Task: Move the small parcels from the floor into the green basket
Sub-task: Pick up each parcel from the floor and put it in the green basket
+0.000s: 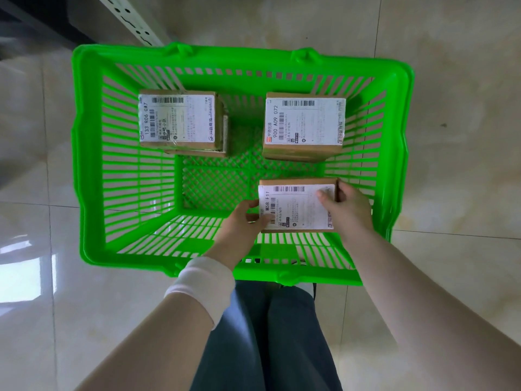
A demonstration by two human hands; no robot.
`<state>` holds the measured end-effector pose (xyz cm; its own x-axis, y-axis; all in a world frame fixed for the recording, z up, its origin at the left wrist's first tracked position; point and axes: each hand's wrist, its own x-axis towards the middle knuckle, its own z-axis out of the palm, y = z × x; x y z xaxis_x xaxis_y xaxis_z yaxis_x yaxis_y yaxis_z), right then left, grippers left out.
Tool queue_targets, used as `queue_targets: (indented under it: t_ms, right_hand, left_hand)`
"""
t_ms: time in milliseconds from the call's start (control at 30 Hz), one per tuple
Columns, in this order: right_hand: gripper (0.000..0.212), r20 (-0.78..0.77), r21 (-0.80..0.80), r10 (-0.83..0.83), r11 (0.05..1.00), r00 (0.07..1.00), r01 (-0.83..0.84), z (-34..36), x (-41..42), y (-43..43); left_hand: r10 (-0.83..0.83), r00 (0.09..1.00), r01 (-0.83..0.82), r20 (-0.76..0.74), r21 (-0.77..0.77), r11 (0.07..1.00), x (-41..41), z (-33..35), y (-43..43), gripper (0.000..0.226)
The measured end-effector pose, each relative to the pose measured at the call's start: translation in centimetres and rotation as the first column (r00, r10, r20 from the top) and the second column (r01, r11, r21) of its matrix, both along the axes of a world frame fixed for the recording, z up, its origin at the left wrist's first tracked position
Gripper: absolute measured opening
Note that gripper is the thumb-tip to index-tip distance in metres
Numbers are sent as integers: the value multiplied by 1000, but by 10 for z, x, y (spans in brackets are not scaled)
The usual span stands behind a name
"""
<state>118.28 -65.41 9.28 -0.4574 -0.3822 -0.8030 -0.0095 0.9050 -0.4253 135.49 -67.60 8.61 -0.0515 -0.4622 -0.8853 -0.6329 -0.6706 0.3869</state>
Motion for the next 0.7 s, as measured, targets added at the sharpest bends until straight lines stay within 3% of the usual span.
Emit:
queue_targets:
  t_ms: [67, 233, 600, 700]
  right_hand:
    - [24, -5, 15, 55, 998, 998, -55, -3, -1, -1]
    - [25, -40, 57, 100, 994, 994, -97, -6, 0, 1]
    - [36, -17, 172, 30, 985, 999, -27, -7, 1, 3]
    - [46, -3, 164, 69, 984, 998, -67, 2, -1, 6]
  left_hand:
    - [50, 999, -50, 5, 24, 998, -2, -2, 1, 40]
    - [79, 997, -78, -21, 56, 995, -2, -5, 4, 36]
    - [-63, 997, 63, 34, -6, 998, -7, -7, 0, 39]
    - [-89, 995, 89, 47, -5, 996, -11, 1, 1, 51]
